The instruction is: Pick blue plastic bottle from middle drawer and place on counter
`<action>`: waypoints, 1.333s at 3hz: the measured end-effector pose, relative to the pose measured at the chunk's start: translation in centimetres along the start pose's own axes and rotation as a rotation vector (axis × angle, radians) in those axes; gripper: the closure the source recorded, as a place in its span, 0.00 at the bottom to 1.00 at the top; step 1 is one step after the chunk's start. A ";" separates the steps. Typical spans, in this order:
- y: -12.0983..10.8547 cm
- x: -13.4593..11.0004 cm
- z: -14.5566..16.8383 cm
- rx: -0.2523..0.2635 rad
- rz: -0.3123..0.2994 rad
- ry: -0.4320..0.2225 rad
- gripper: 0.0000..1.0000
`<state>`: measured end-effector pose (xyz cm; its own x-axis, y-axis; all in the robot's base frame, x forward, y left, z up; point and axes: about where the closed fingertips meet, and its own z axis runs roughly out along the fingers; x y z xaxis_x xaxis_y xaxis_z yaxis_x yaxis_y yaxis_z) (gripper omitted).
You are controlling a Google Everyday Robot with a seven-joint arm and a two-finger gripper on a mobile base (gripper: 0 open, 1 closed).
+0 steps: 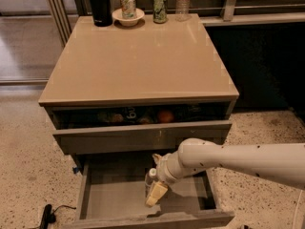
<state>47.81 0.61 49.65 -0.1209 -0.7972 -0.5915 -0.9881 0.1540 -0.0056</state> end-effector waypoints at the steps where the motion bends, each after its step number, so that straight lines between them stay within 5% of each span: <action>1: 0.0 0.6 1.1 -0.009 0.002 0.020 0.00; 2: 0.1 1.4 1.9 -0.015 0.008 0.040 0.00; 4: 0.1 1.4 2.0 -0.016 0.008 0.041 0.41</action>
Offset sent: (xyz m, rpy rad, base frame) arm -0.0010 -0.0033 -0.0381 -0.0618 0.0353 -0.0050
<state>47.70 0.66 47.21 -0.1327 -0.8191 -0.5581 -0.9883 0.1519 0.0121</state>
